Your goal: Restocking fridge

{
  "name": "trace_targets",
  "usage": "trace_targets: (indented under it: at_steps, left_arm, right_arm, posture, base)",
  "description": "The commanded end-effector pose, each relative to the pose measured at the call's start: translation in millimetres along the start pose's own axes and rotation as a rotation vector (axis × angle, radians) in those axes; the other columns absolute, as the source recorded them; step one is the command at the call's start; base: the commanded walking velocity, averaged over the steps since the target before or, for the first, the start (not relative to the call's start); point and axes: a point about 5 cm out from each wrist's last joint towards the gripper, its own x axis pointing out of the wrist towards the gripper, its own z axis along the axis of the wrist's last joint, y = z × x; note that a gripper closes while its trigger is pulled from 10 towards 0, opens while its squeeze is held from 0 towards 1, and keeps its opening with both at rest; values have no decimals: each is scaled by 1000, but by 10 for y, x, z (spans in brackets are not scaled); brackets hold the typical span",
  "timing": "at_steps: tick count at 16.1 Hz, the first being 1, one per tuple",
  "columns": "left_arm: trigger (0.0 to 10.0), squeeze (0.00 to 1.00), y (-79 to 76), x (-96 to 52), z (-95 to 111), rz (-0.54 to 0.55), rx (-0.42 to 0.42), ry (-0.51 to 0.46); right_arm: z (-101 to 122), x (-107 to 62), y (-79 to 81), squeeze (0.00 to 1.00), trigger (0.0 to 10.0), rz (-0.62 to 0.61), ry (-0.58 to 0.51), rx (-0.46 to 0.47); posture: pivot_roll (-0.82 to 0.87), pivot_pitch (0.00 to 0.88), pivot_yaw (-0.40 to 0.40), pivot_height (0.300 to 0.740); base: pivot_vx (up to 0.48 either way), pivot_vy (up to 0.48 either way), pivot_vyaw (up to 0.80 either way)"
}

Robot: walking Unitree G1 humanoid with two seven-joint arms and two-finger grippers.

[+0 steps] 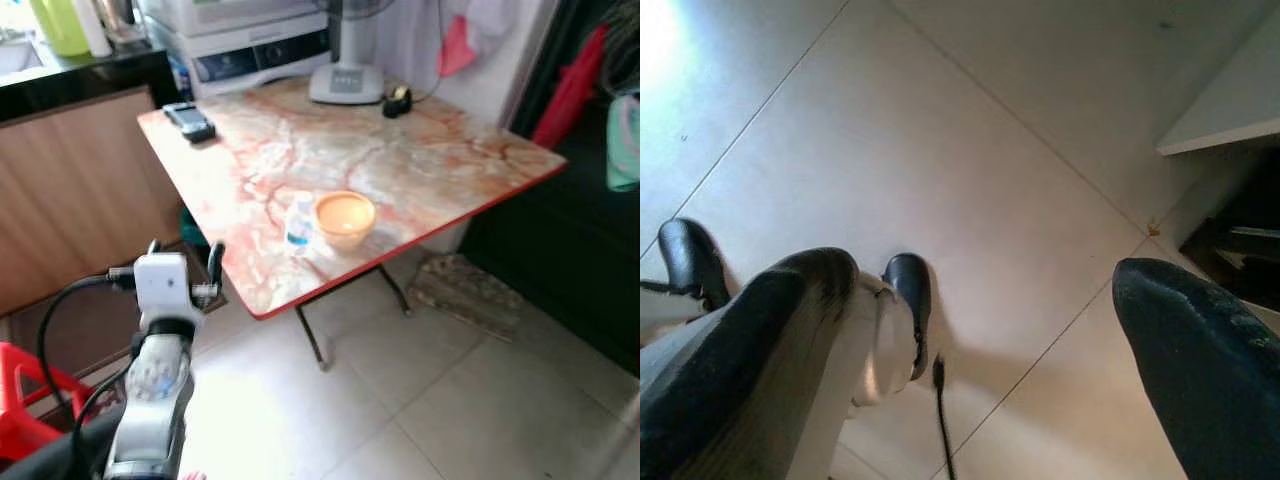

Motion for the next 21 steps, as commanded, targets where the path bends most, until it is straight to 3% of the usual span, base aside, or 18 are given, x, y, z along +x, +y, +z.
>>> trace_targets:
  at_steps: [1, 3, 4, 21]
  left_arm:
    - [10000, 0, -51, 22, 48, -23, 2, -4]
    - [10000, 0, -143, 27, 79, -75, -3, -7]
    - [10000, 0, -191, 25, 61, -115, -1, 8]
    - [10000, 0, -245, 30, 190, -163, 3, -5]
  right_arm:
    - [-40, -6, 3, 0, 10000, -3, 11, -8]
    - [-55, -9, 8, 0, 10000, -4, 8, -12]
    - [-63, -14, 3, 0, 10000, -14, -13, 43]
    - [-120, -34, -40, 0, 10000, -9, 6, 25]
  posture:
    - [25, 0, 5, 740]
    - [-8, 0, 31, 740]
    - [-23, 0, 37, 740]
    - [-2, 0, 25, 740]
  base:
    - [277, 0, 0]
    - [274, 0, 0]
    - [277, 0, 0]
    - [314, 0, 0]
